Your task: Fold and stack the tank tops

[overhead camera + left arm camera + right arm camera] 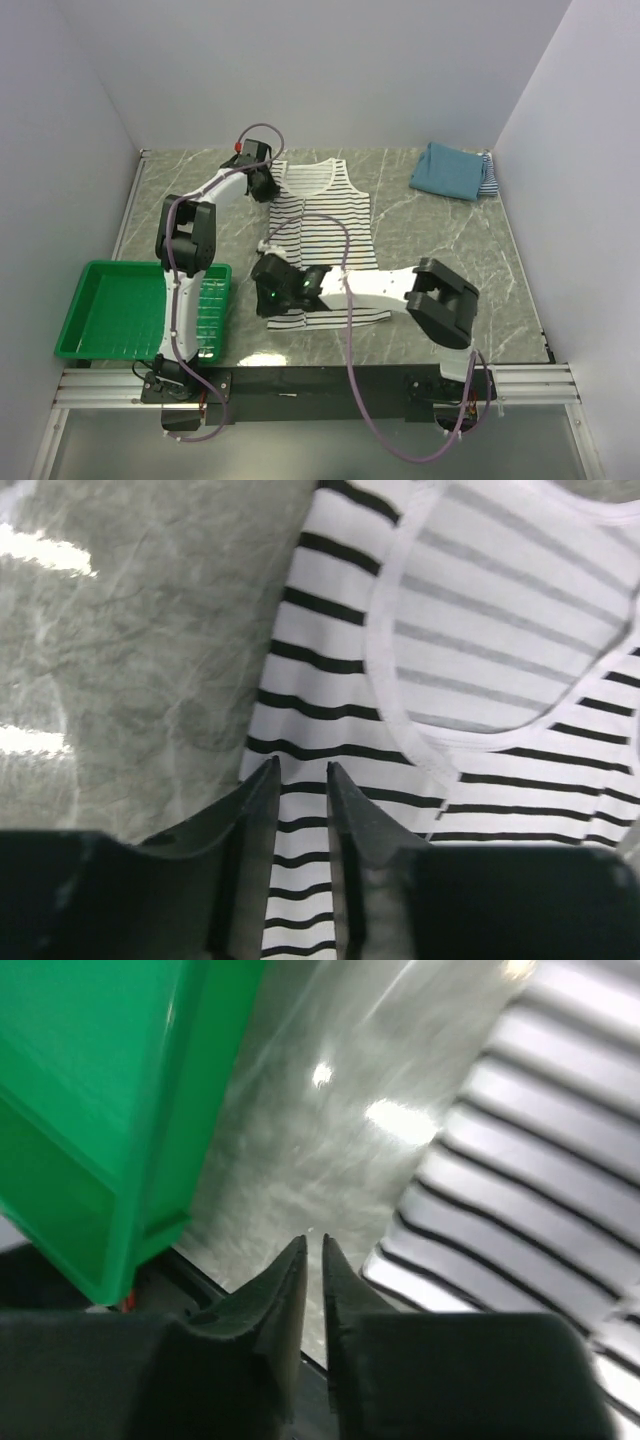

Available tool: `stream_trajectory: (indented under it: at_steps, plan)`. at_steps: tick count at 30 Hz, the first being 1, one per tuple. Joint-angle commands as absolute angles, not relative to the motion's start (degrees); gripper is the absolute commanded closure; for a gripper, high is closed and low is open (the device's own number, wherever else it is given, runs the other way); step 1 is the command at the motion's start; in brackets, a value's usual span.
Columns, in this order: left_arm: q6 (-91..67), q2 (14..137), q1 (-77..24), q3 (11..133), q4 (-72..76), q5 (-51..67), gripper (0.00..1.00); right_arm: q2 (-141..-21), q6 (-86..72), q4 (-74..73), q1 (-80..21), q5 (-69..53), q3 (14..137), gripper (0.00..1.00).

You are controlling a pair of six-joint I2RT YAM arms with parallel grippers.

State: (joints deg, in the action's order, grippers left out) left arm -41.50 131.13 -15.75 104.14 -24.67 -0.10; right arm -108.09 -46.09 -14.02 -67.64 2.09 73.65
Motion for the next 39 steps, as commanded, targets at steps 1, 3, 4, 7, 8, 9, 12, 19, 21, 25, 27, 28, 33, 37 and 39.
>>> stream_trajectory:
  at_steps: [1,3,4,7,8,9,12,19,21,25,27,28,33,37,39]
  plan:
    - [-38.8,128.2,-16.3,107.8,-22.7,3.3,0.68,-98.2,-44.8,-14.0,-63.0,4.1,70.1,0.78]
    - [-39.3,125.3,-16.5,107.3,-21.5,4.2,0.61,-91.7,-44.7,-14.0,-59.5,4.2,67.1,0.71]
    - [-40.0,122.8,-16.7,106.3,-20.7,4.6,0.56,-89.9,-44.0,-14.5,-54.4,3.2,65.0,0.69]
    - [-41.0,119.5,-18.1,104.4,-19.5,3.7,0.51,-85.6,-40.9,-17.0,-42.9,1.9,64.0,0.62]
    - [-41.6,117.5,-18.6,103.7,-19.4,3.7,0.5,-85.5,-39.6,-17.7,-40.4,1.4,64.3,0.61]
    - [-42.0,116.7,-19.9,103.1,-19.4,3.6,0.5,-86.0,-37.4,-18.3,-37.3,1.7,64.9,0.59]
    - [-43.8,114.0,-23.4,99.1,-19.9,2.6,0.5,-91.0,-34.0,-19.1,-27.1,-1.6,68.6,0.57]
    - [-48.8,106.1,-31.5,84.2,-16.3,2.8,0.55,-107.4,-29.9,-20.3,-13.1,-8.5,84.1,0.57]
    - [-49.8,103.0,-33.9,80.8,-14.3,3.6,0.56,-112.9,-29.2,-21.0,-11.8,-9.1,87.9,0.57]
    - [-49.9,99.8,-37.8,74.5,-13.7,4.0,0.57,-120.2,-28.6,-23.8,-11.2,-9.4,97.4,0.56]
    - [-50.0,98.6,-40.0,72.3,-13.9,3.9,0.57,-124.0,-28.7,-25.0,-11.1,-9.8,100.4,0.56]
    - [-50.1,98.1,-40.6,71.6,-13.7,4.1,0.57,-125.0,-28.7,-25.0,-11.0,-9.7,102.3,0.55]
    - [-51.0,96.1,-44.5,68.6,-13.6,4.5,0.58,-130.3,-29.4,-26.2,-11.1,-9.4,106.8,0.55]
    - [-51.3,94.1,-45.9,67.4,-14.1,4.0,0.58,-133.1,-29.3,-27.1,-11.1,-8.1,110.4,0.55]
    - [-51.4,93.6,-46.6,66.9,-14.1,4.3,0.58,-134.6,-29.1,-27.7,-11.2,-8.2,112.3,0.56]
